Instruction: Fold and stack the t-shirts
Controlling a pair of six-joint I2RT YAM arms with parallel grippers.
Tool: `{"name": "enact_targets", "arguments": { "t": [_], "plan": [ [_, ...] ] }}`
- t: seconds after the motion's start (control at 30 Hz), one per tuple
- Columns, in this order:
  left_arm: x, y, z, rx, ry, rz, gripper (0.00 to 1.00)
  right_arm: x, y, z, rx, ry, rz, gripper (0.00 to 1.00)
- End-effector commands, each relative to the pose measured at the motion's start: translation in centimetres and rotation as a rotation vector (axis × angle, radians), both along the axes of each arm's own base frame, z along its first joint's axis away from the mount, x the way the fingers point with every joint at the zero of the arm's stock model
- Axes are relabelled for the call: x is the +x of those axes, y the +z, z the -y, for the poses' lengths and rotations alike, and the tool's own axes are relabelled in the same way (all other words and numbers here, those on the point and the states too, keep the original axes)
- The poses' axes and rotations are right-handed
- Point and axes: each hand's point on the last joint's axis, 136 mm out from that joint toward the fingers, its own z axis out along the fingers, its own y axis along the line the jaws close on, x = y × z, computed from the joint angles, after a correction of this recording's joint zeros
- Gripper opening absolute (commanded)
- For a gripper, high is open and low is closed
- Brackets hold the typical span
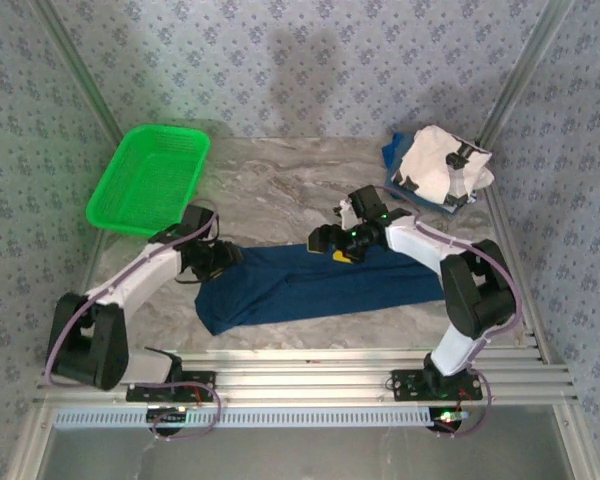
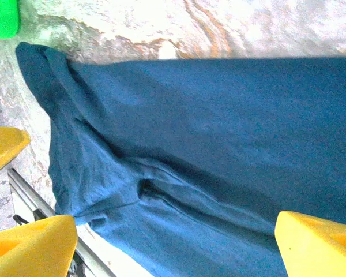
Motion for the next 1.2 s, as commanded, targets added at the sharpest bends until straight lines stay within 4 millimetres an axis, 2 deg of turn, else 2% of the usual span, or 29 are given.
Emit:
{"name": "enact_targets", "arguments": {
  "t": [0.0, 0.13, 0.23, 0.33, 0.43, 0.57, 0.73, 0.93, 1.17],
  "plan": [
    [2.6, 1.3, 2.8, -0.053, -0.157, 0.059, 0.51, 0.5, 1.2, -0.6, 0.031, -0.001, 0.01, 0.92],
    [2.0, -1.2, 3.0, -0.003, -0.268, -0.042, 0.47, 0.3, 4.2, 0.0, 0.05, 0.03, 0.134, 0.99],
    [2.1, -2.6, 2.6, 0.061, -0.307, -0.077, 0.44, -0.2, 7.3, 0.5, 0.081, 0.055, 0.245, 1.0],
    [2.7, -3.0, 2.8, 0.09, -0.34, -0.075, 0.43, -0.9, 9.9, 1.1, 0.098, 0.07, 0.336, 1.0],
    [2.9, -3.6, 3.2, 0.122, -0.375, -0.088, 0.39, -1.6, 11.5, 2.0, 0.1, 0.062, 0.382, 1.0],
    [2.7, -4.2, 3.2, 0.146, -0.393, -0.111, 0.35, -2.2, 11.7, 3.2, 0.092, 0.042, 0.364, 1.0],
    [2.1, -4.3, 3.6, 0.139, -0.422, -0.124, 0.26, -1.8, 11.7, 4.6, 0.079, 0.001, 0.358, 1.0],
    [0.7, -3.8, 3.2, 0.145, -0.44, -0.136, 0.19, -1.1, 11.8, 5.8, 0.066, -0.036, 0.362, 1.0],
    [-0.5, -2.8, 4.2, 0.126, -0.487, -0.122, 0.03, -0.4, 11.4, 6.9, 0.054, -0.074, 0.348, 1.0]
  ]
}}
